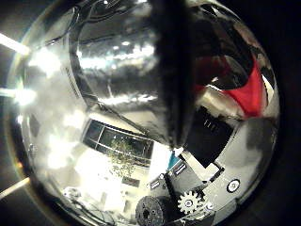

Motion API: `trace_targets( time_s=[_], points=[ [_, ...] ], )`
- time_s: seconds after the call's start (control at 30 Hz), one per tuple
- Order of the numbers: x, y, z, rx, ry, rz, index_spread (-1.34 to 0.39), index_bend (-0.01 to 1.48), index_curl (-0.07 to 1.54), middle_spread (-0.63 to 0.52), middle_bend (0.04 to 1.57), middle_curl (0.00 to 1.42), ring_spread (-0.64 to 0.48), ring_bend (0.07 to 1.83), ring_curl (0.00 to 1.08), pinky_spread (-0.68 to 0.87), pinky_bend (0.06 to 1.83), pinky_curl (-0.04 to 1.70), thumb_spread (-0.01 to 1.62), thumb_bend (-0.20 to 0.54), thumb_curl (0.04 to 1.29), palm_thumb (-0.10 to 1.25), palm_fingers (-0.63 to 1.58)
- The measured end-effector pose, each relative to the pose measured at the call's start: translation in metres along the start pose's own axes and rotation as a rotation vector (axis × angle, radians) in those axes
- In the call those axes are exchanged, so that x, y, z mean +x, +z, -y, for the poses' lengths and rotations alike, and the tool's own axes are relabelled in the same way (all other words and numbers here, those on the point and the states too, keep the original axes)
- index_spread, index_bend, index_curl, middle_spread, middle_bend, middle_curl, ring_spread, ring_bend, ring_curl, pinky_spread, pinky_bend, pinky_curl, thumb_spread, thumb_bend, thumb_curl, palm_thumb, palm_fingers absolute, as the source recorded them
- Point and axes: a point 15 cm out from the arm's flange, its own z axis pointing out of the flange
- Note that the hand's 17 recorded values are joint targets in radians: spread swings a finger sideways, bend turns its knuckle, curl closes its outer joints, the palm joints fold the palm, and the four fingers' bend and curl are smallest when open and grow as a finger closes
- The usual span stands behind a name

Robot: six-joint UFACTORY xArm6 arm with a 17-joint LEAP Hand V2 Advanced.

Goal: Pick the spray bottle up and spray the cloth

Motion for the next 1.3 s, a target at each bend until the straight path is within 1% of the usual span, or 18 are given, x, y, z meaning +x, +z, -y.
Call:
trace_targets(
  time_s=[0.1, 0.2, 0.5, 0.7, 0.87, 1.07, 1.3],
  points=[
    [-0.003, 0.002, -0.002, -0.008, -0.001, 0.026, -0.38, 0.96, 0.97, -0.21, 1.21, 0.93, -0.22, 1.42, 0.71, -0.18, 1.29, 0.95, 0.88, -0.013, 0.62, 1.09, 1.09],
    [-0.008, 0.001, -0.002, -0.011, -0.004, 0.057, -0.35, 0.99, 0.98, -0.2, 1.24, 0.93, -0.21, 1.43, 0.72, -0.17, 1.27, 1.03, 0.81, -0.018, 0.67, 1.08, 1.09],
    [-0.018, -0.002, 0.004, -0.009, -0.033, 0.071, -0.3, 1.03, 0.98, -0.17, 1.29, 0.9, -0.21, 1.44, 0.74, -0.15, 1.18, 1.22, 0.61, -0.016, 0.81, 1.1, 1.09],
    [-0.033, 0.003, -0.002, -0.046, -0.055, 0.102, -0.29, 1.05, 0.98, -0.16, 1.31, 0.89, -0.21, 1.44, 0.75, -0.14, 1.13, 1.29, 0.53, -0.015, 0.87, 1.1, 1.09],
    [-0.041, 0.003, -0.014, -0.114, -0.097, 0.088, -0.29, 1.06, 0.98, -0.16, 1.33, 0.88, -0.21, 1.44, 0.76, -0.14, 1.1, 1.34, 0.47, -0.017, 0.91, 1.09, 1.1],
    [-0.06, 0.002, -0.031, -0.261, -0.172, 0.098, -0.29, 1.07, 0.97, -0.14, 1.34, 0.86, -0.21, 1.44, 0.76, -0.14, 1.07, 1.38, 0.43, -0.016, 0.95, 1.08, 1.11],
    [-0.094, -0.007, -0.026, -0.422, -0.267, 0.09, -0.28, 1.07, 0.97, -0.14, 1.36, 0.84, -0.21, 1.43, 0.76, -0.14, 1.05, 1.4, 0.4, -0.02, 0.97, 1.07, 1.11]
  ],
)
